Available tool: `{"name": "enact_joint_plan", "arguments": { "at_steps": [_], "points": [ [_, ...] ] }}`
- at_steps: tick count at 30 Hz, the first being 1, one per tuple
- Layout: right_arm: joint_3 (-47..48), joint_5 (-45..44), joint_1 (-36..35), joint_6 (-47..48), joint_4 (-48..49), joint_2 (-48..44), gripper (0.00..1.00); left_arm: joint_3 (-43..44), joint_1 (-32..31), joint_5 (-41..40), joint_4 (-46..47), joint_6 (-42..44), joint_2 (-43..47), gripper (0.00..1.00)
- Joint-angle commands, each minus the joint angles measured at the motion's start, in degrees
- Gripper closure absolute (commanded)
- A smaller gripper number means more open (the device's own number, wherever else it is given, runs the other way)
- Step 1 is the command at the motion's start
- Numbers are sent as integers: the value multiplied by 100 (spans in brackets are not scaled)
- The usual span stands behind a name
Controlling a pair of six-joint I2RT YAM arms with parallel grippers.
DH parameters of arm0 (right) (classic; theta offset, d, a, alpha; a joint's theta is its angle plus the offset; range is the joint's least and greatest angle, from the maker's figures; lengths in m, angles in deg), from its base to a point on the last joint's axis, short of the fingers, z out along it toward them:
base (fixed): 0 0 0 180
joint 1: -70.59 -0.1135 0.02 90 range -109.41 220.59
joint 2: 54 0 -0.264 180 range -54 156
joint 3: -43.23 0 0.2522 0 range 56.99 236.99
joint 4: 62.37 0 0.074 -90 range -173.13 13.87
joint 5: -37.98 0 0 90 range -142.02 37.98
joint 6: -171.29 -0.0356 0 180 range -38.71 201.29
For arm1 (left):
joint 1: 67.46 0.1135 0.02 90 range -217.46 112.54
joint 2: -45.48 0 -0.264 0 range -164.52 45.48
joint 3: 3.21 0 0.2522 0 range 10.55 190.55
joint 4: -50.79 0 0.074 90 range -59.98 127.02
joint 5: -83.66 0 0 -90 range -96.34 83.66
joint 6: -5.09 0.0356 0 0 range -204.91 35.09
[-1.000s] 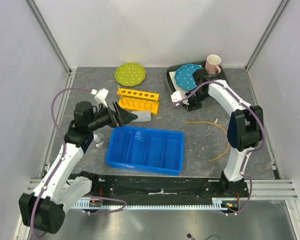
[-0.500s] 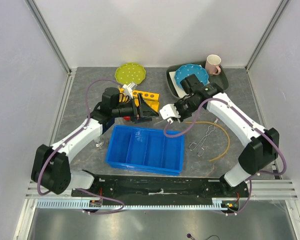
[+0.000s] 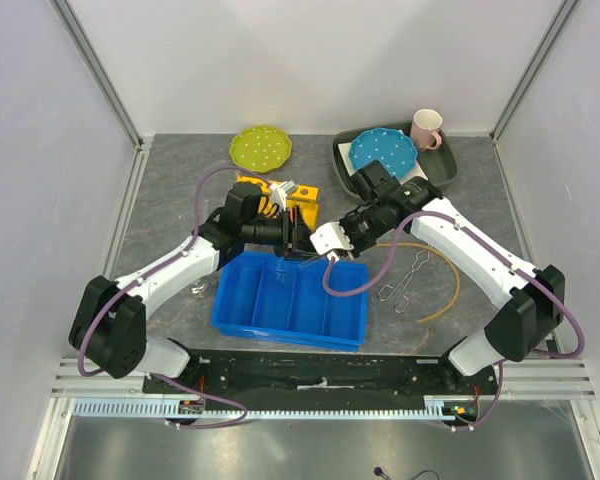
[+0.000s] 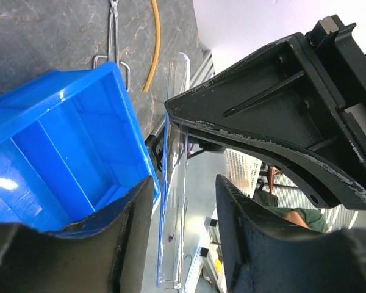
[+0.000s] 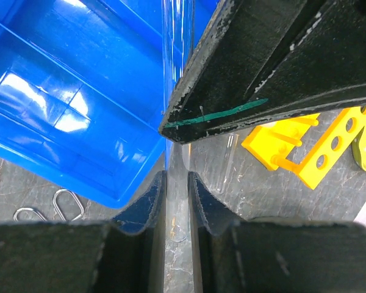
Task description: Organize the chemistry lab equipment
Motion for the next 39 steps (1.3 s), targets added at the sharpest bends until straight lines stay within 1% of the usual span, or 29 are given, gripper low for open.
{"name": "enact_joint_plan", "arguments": {
  "at_steps": [1,3,6,7,10,12,13,16,17,18,19,20,22,23,24,26,27,28,29,30,31,32,33,34,35,36,37,38,39],
  "points": [
    [-99,1,-132,-184,131,-271,85,299,-70,386,-293,301,-59,50],
    [-134,-43,-167,-210,157,-315,85,404,-140,430,-460,477,-120,52],
    [-152,-79,-194,-246,175,-359,85,475,-220,509,-689,618,-208,58],
    [-152,-87,-202,-254,175,-376,85,484,-255,544,-733,644,-243,64],
    [-161,-105,-246,-298,175,-403,85,519,-316,597,-786,697,-305,74],
    [-178,-122,-255,-325,175,-438,85,554,-351,615,-830,750,-314,77],
    [-178,-122,-255,-342,175,-447,85,546,-360,624,-839,768,-297,81],
    [-205,-114,-264,-439,210,-491,84,519,-360,641,-848,803,-235,87],
    [-205,-105,-264,-517,245,-517,77,484,-360,615,-856,812,-174,88],
    [-196,-96,-264,-631,289,-561,73,467,-360,580,-865,846,-121,88],
    [-179,-87,-264,-1059,368,-596,70,449,-360,475,-848,882,-68,89],
    [-152,-87,-255,-1359,612,-675,60,379,-360,396,-830,986,124,89],
    [-21,96,-238,-2052,790,-763,51,230,-360,38,-717,1075,423,90],
    [32,245,-159,-2204,851,-842,44,38,-360,-96,-620,1136,572,90],
    [120,395,-98,-2353,869,-886,41,-77,-360,-227,-393,1172,957,90],
    [225,782,51,-2791,939,-956,34,-454,-360,-684,-154,1242,1345,92],
    [322,879,70,-2951,957,-965,33,-570,-360,-860,38,1286,1765,92],
    [366,1106,96,-3101,1001,-965,32,-684,-360,-1192,101,1330,1943,92],
    [384,1204,114,-3511,1071,-992,31,-911,-369,-1378,93,1435,2171,93],
    [393,1335,131,-3776,1176,-1000,31,-1018,-369,-1580,275,1462,2539,92],
    [375,1424,131,-4136,1508,-1018,30,-1132,-369,-1956,434,1488,2734,92],
    [349,1616,175,-4496,1755,-1044,30,-1359,-369,-2108,523,1523,2910,92],
    [227,1635,201,-5709,2088,-1079,31,-1466,-369,-2266,619,1532,3068,91],
    [130,1661,254,-6443,2944,-1088,31,-1572,-369,-2520,838,1532,3366,91],
    [16,1679,420,-7234,3422,-1071,31,-1747,-369,-2627,927,1532,3464,91],
    [-281,1784,535,-8982,3906,-1062,31,-1809,-369,-2715,1006,1515,3578,91],
    [-493,1898,649,-9774,4998,-1053,31,-1871,-369,-2864,1103,1506,3701,91],
    [-730,1916,807,-10730,5592,-1045,31,-1880,-369,-2926,1112,1489,3737,91],
    [-1237,2004,878,-12167,6120,-1045,31,-1889,-369,-2962,1138,1480,3755,91]
  ]
}}
